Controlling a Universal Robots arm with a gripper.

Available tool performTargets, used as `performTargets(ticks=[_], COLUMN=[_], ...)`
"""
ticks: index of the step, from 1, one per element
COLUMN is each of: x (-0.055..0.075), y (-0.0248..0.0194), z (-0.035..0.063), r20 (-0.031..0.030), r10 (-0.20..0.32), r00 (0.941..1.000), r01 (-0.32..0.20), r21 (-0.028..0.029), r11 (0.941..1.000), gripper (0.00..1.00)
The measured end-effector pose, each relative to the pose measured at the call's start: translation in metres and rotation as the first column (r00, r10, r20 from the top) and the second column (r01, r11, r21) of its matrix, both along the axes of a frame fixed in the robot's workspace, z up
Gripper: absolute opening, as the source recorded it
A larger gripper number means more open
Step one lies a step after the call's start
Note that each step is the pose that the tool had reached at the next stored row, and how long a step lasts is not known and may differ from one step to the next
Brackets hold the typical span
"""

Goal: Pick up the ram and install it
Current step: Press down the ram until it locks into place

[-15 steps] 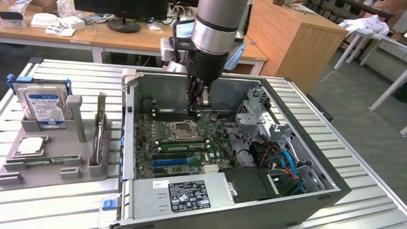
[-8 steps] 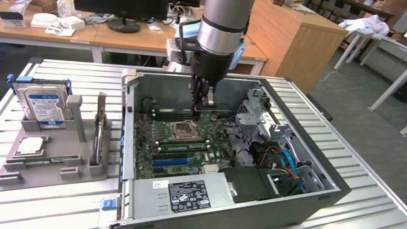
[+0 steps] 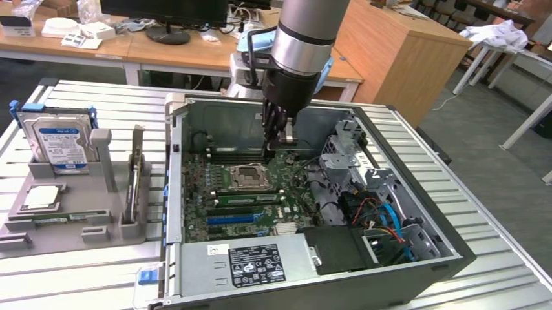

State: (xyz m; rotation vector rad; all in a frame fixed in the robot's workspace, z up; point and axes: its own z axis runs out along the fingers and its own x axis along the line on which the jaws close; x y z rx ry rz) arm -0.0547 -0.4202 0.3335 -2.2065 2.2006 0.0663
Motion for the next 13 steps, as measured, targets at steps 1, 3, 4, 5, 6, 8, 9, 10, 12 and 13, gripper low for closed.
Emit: performTargets(ticks=[1, 3, 4, 5, 6, 8, 9, 10, 12, 13], x=[0.0000, 0.0000, 0.0000, 0.0000, 0.0000, 0.0000, 0.0000, 0.0000, 0.0000, 0.0000], y=[0.0000, 0.0000, 0.0000, 0.0000, 0.0000, 0.0000, 0.0000, 0.0000, 0.0000, 0.0000], z=[0.0000, 0.0000, 0.0000, 0.0000, 0.0000, 0.0000, 0.0000, 0.0000, 0.0000, 0.0000], r20=[0.0000, 0.0000, 0.0001, 0.0000, 0.0000, 0.0000, 0.0000, 0.0000, 0.0000, 0.0001], r10=[0.000, 0.000, 0.000, 0.000, 0.000, 0.000, 0.000, 0.000, -0.006, -0.014], r00=[1.0000, 1.0000, 1.0000, 1.0000, 1.0000, 1.0000, 1.0000, 1.0000, 1.0000, 0.9999], r01=[0.000, 0.000, 0.000, 0.000, 0.000, 0.000, 0.000, 0.000, 0.006, 0.014], r21=[-0.0001, -0.0001, -0.0001, -0.0001, -0.0001, -0.0001, -0.0001, -0.0001, 0.0000, 0.0000], r11=[1.0000, 1.0000, 1.0000, 1.0000, 1.0000, 1.0000, 1.0000, 1.0000, 1.0000, 0.9999], gripper=[0.11, 0.11, 0.11, 0.11, 0.11, 0.11, 0.11, 0.11, 0.11, 0.11])
